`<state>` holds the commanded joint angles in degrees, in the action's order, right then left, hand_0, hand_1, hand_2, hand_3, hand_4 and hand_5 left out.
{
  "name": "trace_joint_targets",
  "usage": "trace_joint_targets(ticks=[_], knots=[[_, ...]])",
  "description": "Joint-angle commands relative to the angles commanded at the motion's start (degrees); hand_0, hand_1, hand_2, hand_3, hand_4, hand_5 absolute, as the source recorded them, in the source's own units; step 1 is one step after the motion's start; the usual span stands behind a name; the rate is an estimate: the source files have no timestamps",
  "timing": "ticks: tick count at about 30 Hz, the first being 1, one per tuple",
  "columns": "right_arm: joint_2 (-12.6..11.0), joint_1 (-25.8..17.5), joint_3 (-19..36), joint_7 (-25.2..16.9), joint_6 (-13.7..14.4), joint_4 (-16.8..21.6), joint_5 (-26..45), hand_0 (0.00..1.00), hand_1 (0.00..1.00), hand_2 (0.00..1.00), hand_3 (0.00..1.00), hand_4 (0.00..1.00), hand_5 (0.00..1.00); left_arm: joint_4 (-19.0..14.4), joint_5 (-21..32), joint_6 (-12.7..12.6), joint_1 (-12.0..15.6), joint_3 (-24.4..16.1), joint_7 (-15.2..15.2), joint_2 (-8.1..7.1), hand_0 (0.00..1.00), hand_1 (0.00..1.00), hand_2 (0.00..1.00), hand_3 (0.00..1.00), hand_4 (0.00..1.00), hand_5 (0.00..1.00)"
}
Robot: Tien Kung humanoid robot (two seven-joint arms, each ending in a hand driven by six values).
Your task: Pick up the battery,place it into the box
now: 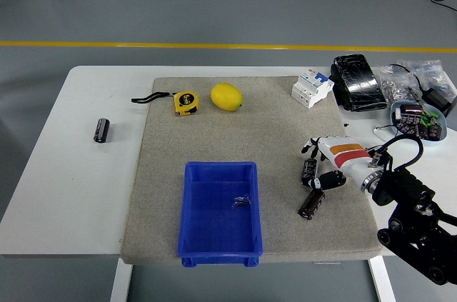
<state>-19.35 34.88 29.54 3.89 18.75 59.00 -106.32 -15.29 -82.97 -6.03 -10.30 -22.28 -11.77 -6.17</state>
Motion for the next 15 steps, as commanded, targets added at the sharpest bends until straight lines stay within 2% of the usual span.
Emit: trace_joint_targets(ticks=[10,11,15], knots=[[-0.01,0.13,-0.17,-0.22,0.33,-0.02,-0.64,0.259,0.455,0.517,0.601,0.998,0.164,0.01,-0.06,0.07,-0.09,0.02,0.04,0.00,0.681,0.652,0.680,0.614,0.618,0.666],[-0.01,0.13,-0.17,-0.19,0.35,-0.05,-0.78,0.253,0.451,0.506,0.529,0.985,0.144,0.01,-0.01,0.06,-0.11,0.05,0.05,-0.01,0.681,0.649,0.681,0.614,0.618,0.667],[-0.05,0.10,-0.17,-0.22,0.23,-0.18,-1.28,0.253,0.451,0.506,0.529,0.985,0.144,0.01,-0.07,0.13,-0.16,0.02,0.08,-0.01,0.681,0.649,0.681,0.614,0.618,0.667]])
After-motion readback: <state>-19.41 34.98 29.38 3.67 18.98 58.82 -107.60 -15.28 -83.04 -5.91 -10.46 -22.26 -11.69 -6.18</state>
